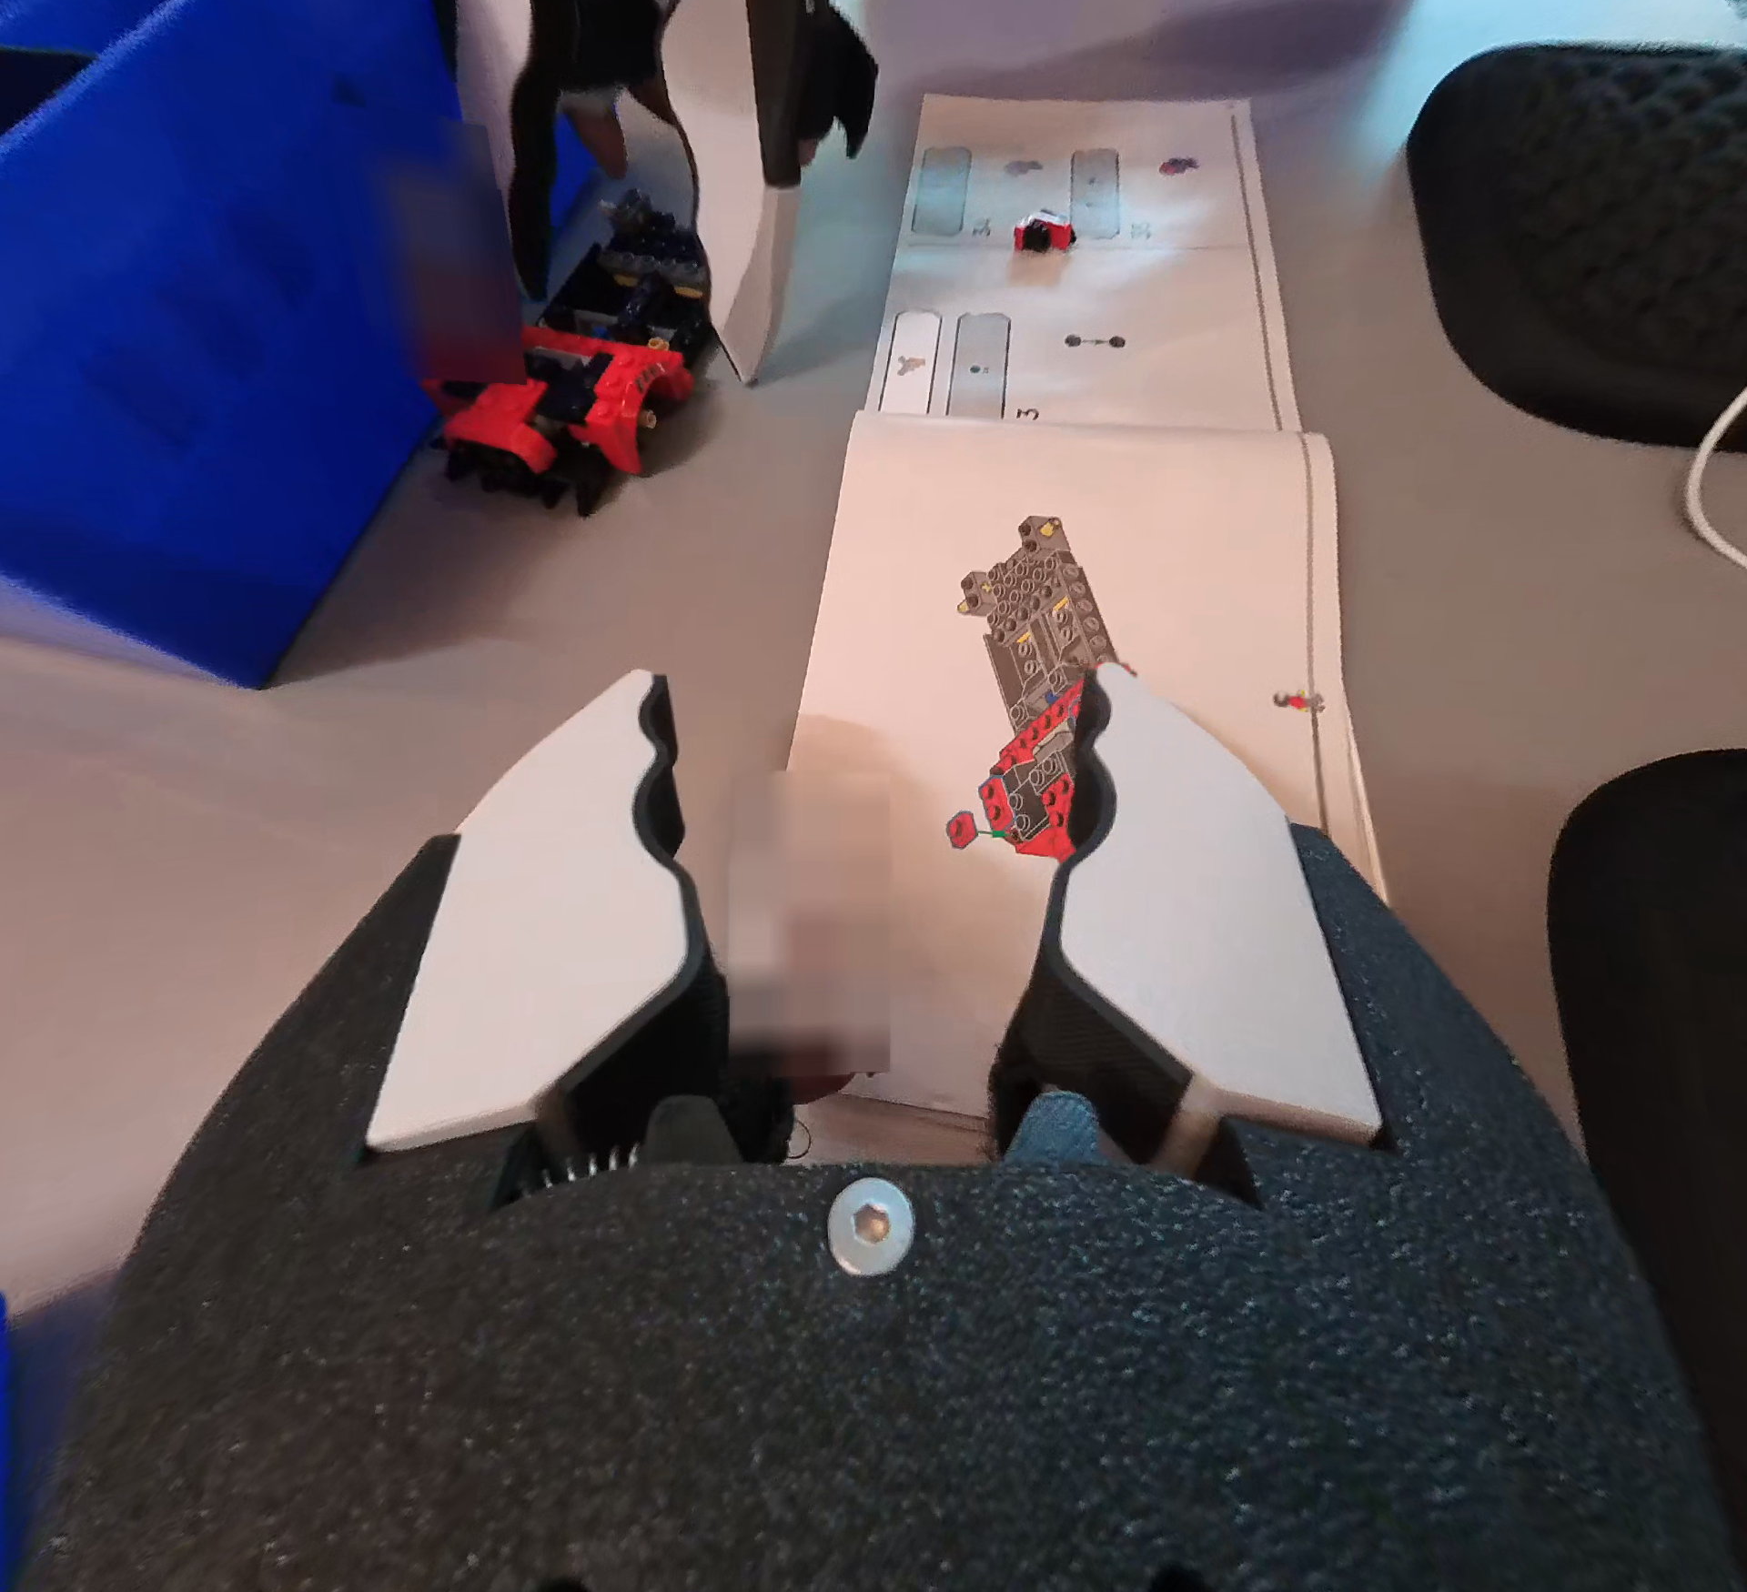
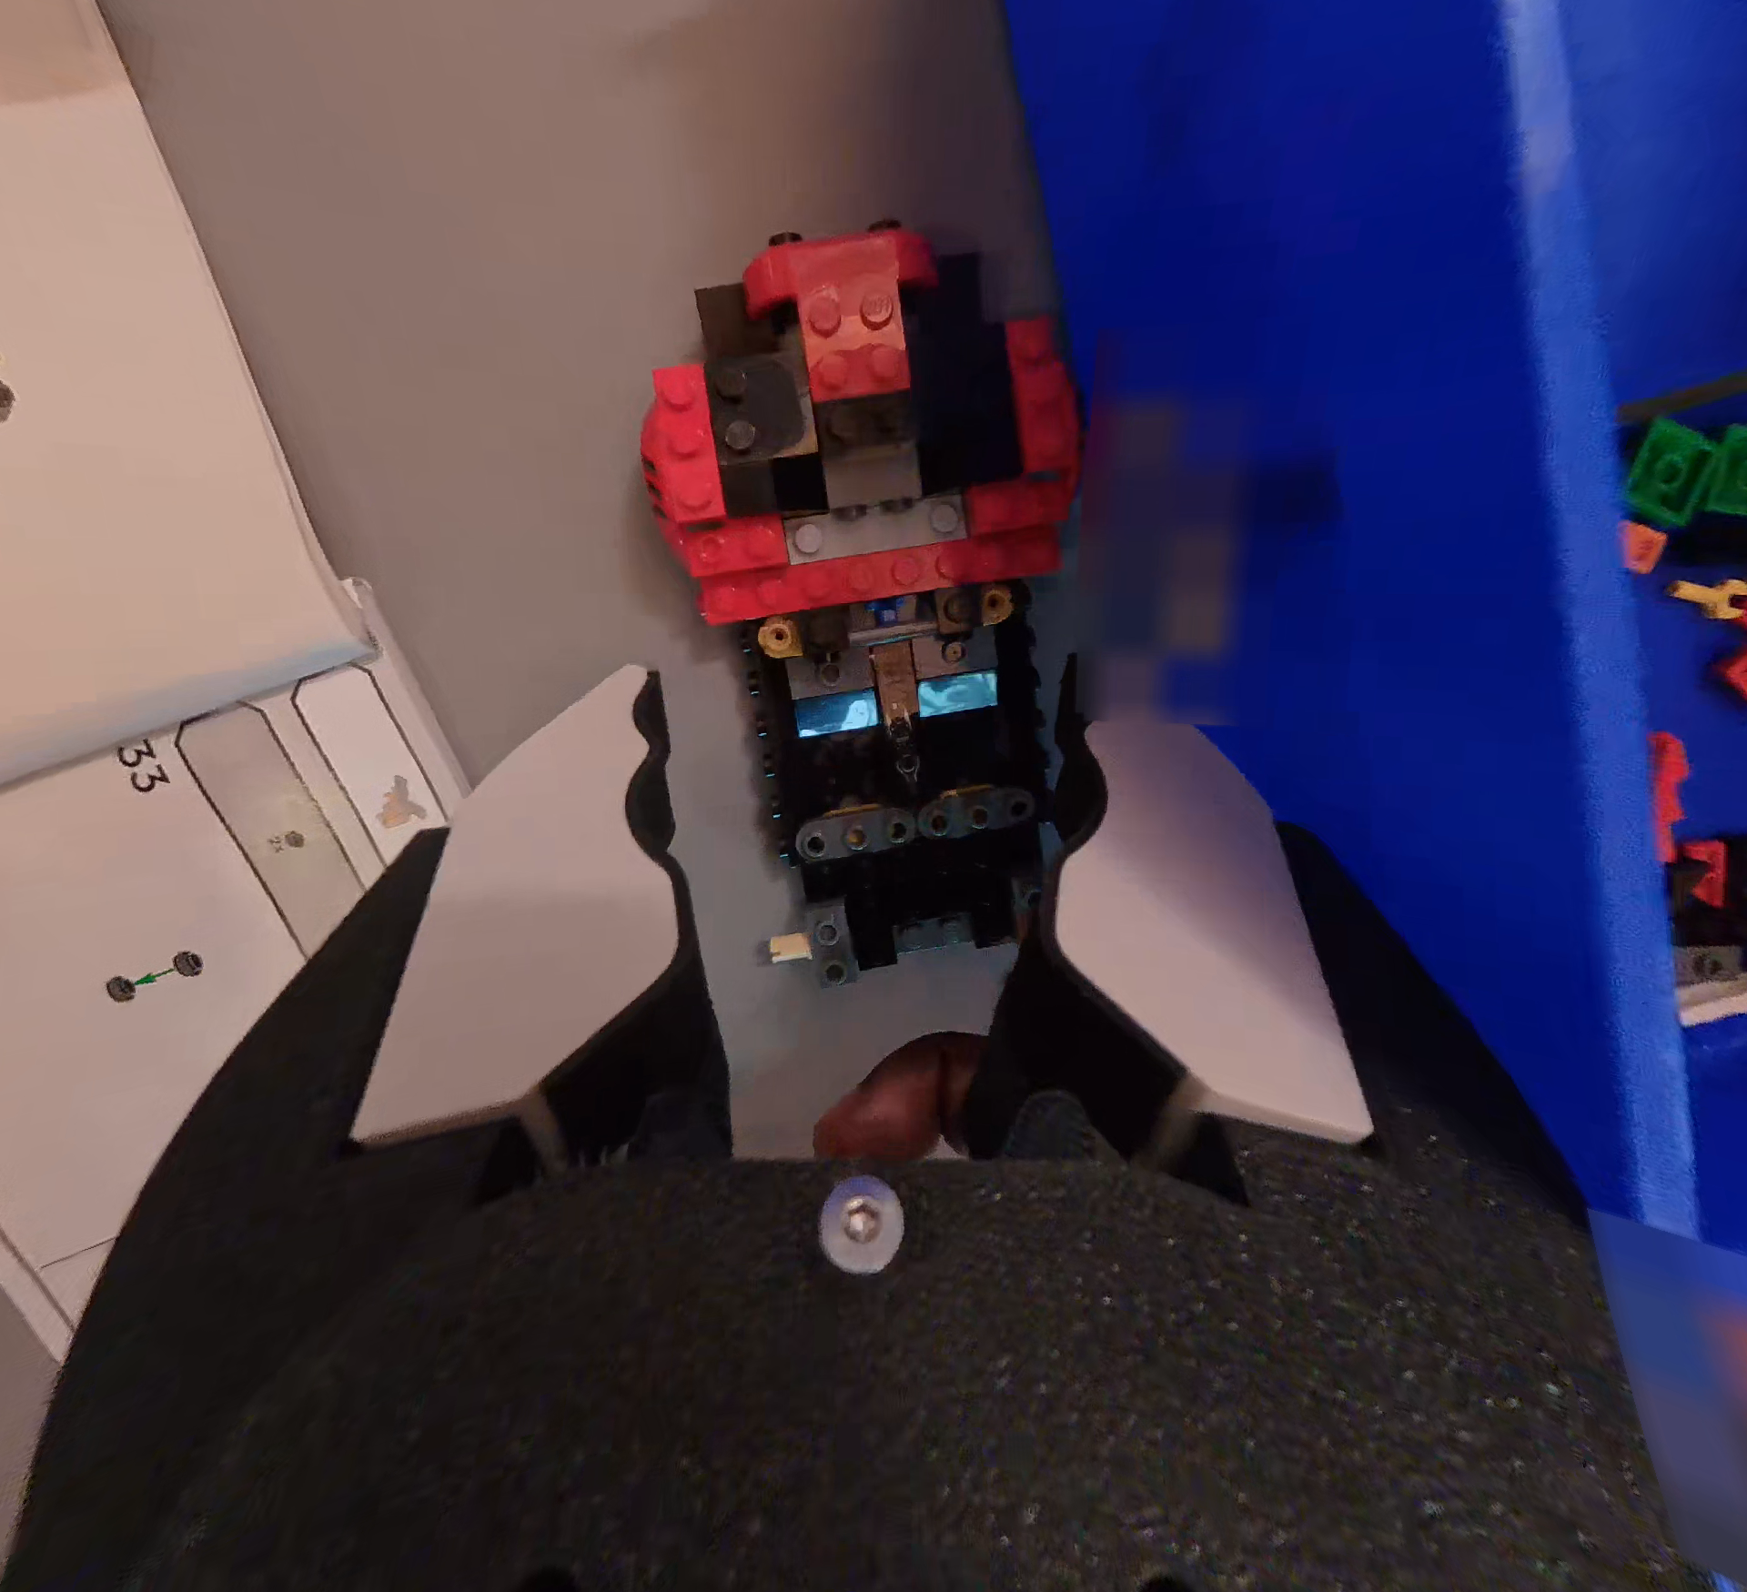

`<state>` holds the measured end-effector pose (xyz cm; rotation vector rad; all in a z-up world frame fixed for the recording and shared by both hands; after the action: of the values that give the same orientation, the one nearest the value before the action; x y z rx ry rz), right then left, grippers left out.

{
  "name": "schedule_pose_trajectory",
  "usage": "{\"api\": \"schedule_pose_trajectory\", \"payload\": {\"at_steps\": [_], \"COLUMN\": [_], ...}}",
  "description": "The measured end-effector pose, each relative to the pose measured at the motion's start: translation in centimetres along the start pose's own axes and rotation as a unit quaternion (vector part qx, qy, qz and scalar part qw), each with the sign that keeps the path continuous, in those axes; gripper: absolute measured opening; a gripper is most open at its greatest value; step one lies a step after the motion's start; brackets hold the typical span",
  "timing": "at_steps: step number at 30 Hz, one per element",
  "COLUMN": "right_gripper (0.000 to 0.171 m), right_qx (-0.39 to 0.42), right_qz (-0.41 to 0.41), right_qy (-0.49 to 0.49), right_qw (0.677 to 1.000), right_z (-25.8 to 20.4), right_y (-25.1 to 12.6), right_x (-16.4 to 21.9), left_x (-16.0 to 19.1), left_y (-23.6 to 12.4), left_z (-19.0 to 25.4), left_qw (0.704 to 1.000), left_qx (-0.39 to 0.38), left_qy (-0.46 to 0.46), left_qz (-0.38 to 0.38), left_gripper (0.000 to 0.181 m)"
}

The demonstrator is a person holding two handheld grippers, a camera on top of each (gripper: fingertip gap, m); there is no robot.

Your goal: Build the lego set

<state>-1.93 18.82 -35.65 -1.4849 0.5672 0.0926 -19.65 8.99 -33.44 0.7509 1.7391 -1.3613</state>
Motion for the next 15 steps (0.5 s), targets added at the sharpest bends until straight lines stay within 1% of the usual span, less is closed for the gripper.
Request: {"api": "schedule_pose_trajectory", "payload": {"at_steps": [4,5,7,9,15], "right_gripper": [0.076,0.073,0.06,0.06,0.059], "right_qx": [-0.021,-0.027,-0.047,-0.059,-0.042], "right_qz": [0.003,0.003,-0.002,0.002,0.035], "right_qy": [0.013,0.016,0.011,0.01,0.032], "right_qw": [1.0,1.0,0.999,0.998,0.998], "right_z": [-0.1,-0.2,-0.7,-1.2,-1.2], "right_y": [0.2,0.3,0.2,0.2,0.6], "right_x": [-0.1,-0.1,0.1,0.0,-0.5], "left_x": [-0.3,-0.2,0.0,0.1,0.3], "left_y": [-0.3,-0.3,-0.3,-0.3,-0.1], "left_z": [-0.1,-0.1,-0.2,-0.1,-0.2], "left_qw": [1.0,1.0,1.0,1.0,1.0], "left_qx": [0.003,0.003,-0.002,-0.001,-0.012], "left_qy": [-0.006,-0.003,0.002,0.006,0.018], "left_qz": [0.017,0.017,0.012,0.008,-0.005], "left_gripper": [0.078,0.077,0.076,0.075,0.07]}}
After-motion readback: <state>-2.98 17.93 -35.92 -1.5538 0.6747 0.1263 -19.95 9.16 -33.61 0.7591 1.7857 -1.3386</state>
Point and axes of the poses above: each gripper's, where its closed fingertips meet, y out along the fingers, x out of its underside, z = x × y across the jaws, the point moved 4 cm from there along -y, back along the fingers, and after that the axes turned 6 degrees about -x, right-handed, at the moved point
